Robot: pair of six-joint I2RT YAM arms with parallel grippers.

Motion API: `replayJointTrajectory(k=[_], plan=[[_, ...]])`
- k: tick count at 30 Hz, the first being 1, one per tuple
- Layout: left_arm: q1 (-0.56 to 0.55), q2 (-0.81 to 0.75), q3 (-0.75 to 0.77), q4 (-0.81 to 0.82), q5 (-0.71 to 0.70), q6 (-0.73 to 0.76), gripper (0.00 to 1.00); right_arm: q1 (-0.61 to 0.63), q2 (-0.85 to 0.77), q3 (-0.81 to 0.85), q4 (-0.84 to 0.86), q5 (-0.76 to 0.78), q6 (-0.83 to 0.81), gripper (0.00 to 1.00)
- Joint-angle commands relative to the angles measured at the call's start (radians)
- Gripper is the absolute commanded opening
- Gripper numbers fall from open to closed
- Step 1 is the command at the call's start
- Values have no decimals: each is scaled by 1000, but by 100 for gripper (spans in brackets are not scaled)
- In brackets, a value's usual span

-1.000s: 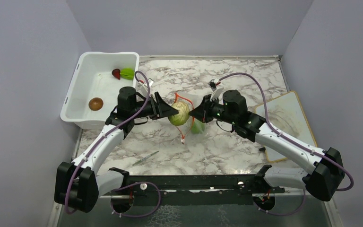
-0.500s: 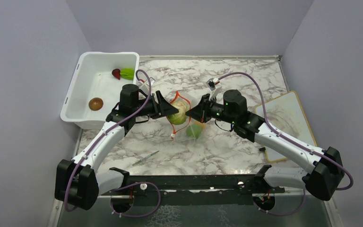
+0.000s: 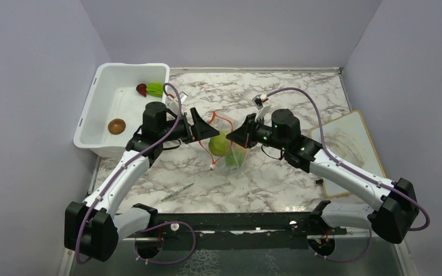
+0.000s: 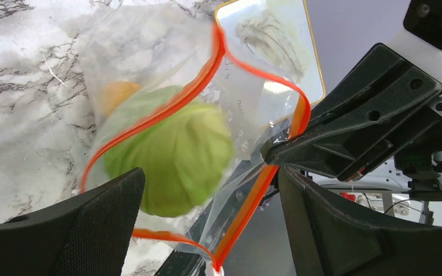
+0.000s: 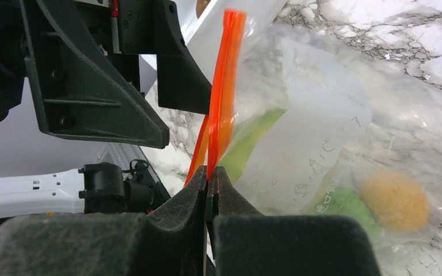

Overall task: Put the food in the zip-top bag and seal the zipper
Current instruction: Place the fake vegetable in the zipper food storage bag.

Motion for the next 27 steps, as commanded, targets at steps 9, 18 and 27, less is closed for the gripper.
replayJointTrajectory(k=[9,18,27], plan=[[-3,-47,94,-106,-47,126,86,4,-44,-1,1,52,4,1],[-3,-45,225,-240,-212,304,86,4,-119,-40,-50,114,-39,1],[-1,12,375,-368,-655,524,98,4,-205,-60,-127,142,-89,1]])
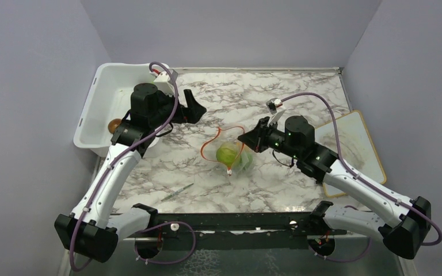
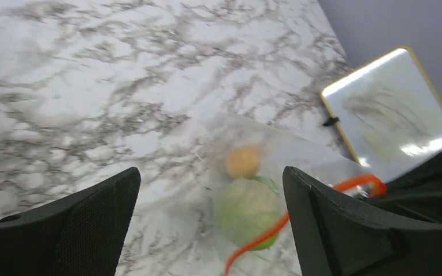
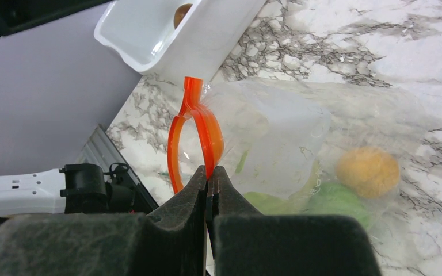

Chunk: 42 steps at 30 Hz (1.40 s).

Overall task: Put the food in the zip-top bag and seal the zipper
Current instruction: Pick up the fake vegetable from the bin.

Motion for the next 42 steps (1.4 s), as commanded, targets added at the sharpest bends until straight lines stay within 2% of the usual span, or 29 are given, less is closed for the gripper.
replayJointTrajectory(k=[1,3,7,12,17,20,24,28,33,36,42], plan=[[1,50,78,-85,-350,173,99,4,-53,-7,-40,38,-45,1],[9,89,118,-104,-443,211,99,4,-68,-9,-50,38,-53,1],[71,183,195,-127,-537,239,97,3,-74,23,-104,44,-89,1],[255,255,211,-55,-423,221,69,4,-77,63,-145,54,-113,1],[389,359,216,42,-372,185,63,4,-52,111,-183,39,-107,1],[472,433,207,120,-321,84,61,4,-24,165,-214,7,-105,1],[546,540,198,242,-322,1,61,4,25,227,-274,44,-127,1],[574,675,236,333,-303,0,56,3,52,230,-273,55,-109,1],[588,852,375,370,-260,24,49,4,75,214,-265,57,-66,1],[588,928,430,400,-211,53,49,4,76,211,-249,61,-57,1],[588,998,472,454,-206,64,49,4,105,242,-282,80,-79,1]])
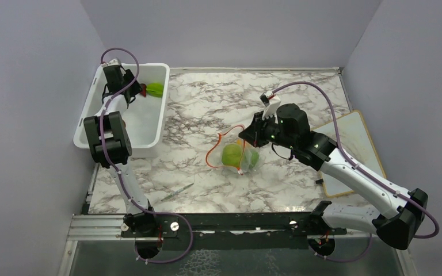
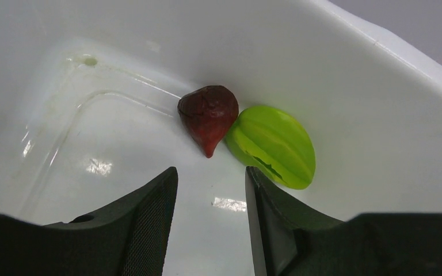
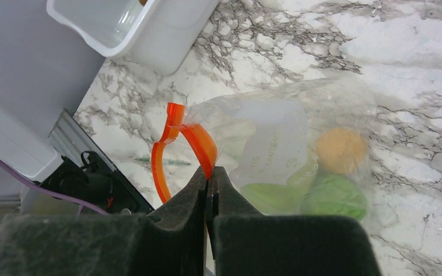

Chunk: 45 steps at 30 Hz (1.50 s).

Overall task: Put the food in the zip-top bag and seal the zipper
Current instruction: Pick up the fake vegetable from the bin.

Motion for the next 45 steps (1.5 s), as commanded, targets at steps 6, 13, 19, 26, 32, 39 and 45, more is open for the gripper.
replayJointTrajectory(k=[6,13,19,26,32,39,45], plan=[[6,105,134,61,13,37,51,4,-2,29,-4,38,12,1],[6,193,223,39,45,43,52,4,0,40,-18,44,17,1],[8,237,258,29,61,49,53,4,7,38,-12,39,26,1],[12,299,299,51,124,46,56,4,-2,18,-14,36,43,1],[14,330,334,43,103,44,56,4,-16,2,-11,45,54,1],[14,355,373,6,106,45,56,4,-13,-3,4,36,54,1],[14,355,374,-15,91,47,56,3,-9,-5,12,26,54,1]])
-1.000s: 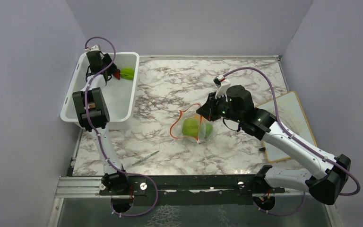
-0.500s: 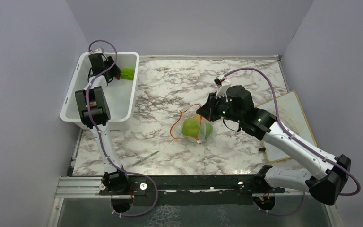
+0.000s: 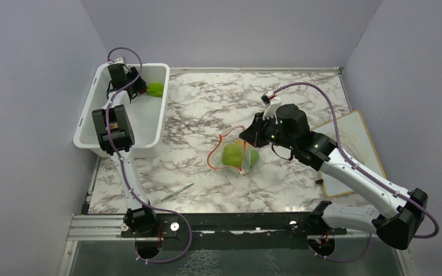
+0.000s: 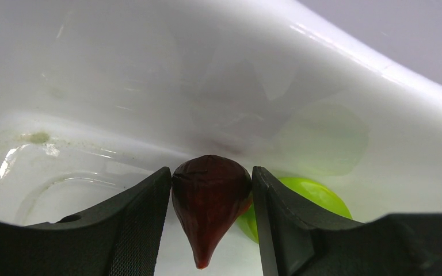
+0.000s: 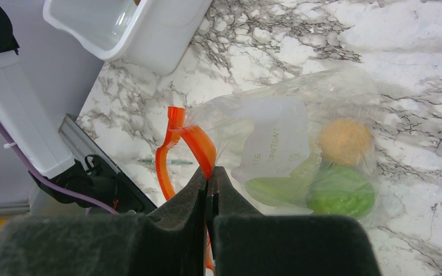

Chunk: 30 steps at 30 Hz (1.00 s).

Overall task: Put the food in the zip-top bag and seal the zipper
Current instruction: Pick up the fake vegetable from the bin.

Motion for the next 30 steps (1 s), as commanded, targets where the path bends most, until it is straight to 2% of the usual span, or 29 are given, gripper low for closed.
replayJointTrajectory(k=[1,7,14,24,30], plan=[[6,16,36,-36,0,6,56,4,-18,-4,28,6,9,1],[6,13,45,-61,6,-10,63,4,-28,-8,31,7,7,1],[5,11,56,-113,-14,-11,64,4,-55,-29,38,7,7,1],[5,-41,24,-123,-26,1,41,4,-105,-63,33,16,14,1],[5,-102,-25,-128,-38,-15,38,4,-137,-85,36,15,19,1]])
